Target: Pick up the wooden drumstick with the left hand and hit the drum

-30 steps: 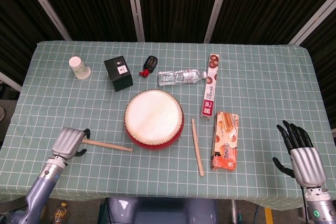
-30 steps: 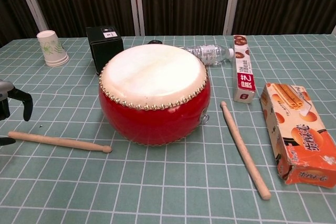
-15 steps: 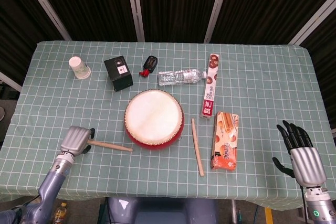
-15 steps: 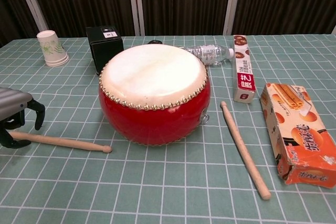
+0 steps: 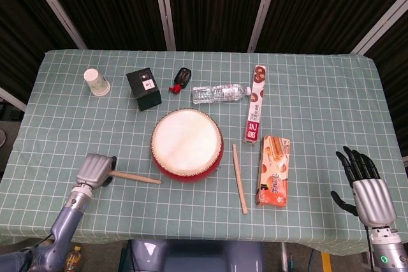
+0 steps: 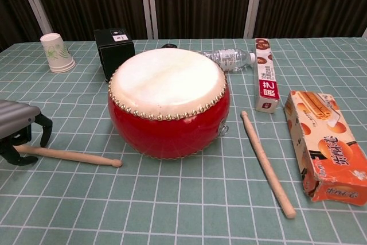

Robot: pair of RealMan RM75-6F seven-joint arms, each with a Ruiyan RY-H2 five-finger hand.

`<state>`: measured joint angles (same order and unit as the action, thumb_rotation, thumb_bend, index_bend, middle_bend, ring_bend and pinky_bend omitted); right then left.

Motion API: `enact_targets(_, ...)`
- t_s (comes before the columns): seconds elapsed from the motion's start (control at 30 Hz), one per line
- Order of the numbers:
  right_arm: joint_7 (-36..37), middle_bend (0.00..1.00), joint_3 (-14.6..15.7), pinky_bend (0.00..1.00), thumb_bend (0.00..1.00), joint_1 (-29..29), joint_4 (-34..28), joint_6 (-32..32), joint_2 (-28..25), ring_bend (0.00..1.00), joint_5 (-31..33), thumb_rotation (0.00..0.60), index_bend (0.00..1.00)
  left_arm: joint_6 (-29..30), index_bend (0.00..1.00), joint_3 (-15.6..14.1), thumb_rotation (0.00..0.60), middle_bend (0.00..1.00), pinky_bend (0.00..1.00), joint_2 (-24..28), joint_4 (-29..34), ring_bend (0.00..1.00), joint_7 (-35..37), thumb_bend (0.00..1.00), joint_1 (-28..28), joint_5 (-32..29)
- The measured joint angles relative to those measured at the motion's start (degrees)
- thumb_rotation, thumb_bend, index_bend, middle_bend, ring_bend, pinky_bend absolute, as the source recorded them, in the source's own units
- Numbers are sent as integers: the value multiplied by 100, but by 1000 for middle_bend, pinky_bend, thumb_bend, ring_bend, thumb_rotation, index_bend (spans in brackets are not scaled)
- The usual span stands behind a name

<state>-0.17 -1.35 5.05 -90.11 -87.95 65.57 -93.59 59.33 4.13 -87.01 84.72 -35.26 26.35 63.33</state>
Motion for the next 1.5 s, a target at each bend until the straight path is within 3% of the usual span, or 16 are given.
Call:
enact_targets(0.4, 33, 0, -9, 99, 284, 4, 12, -10, 6, 0, -3, 600, 0, -26, 526, -113, 600, 1000, 967, -88, -68, 1000, -72, 301, 75, -109)
enact_targets(0.67, 45, 0, -8, 99, 283, 2, 7, -8, 1, 0, 2, 600, 0, -42, 666, -195, 600, 1000, 967, -83, -95, 1000, -101, 488, 86, -217)
enact_targets(0.77, 52, 0, -10, 99, 282, 4, 6, -8, -1, 0, 1, 600, 0, 63, 694, -170, 600, 1000, 967, -60, -29, 1000, 64, 509, 67, -106)
enact_targets(1.1, 52, 0, 1, 99, 283, -5, -12, -8, -16, 0, -1, 600, 0, 754, 728, 0, 600, 1000, 967, 528, 966, 1000, 838, 555, -61, 711)
enact_targets(1.5, 22, 0, -5, 99, 284, -1, -18, 5, -10, 0, 12, 600, 0, 1165, 748, 41, 600, 1000, 967, 1090, 1746, 1000, 1191, 575, -172, 1326)
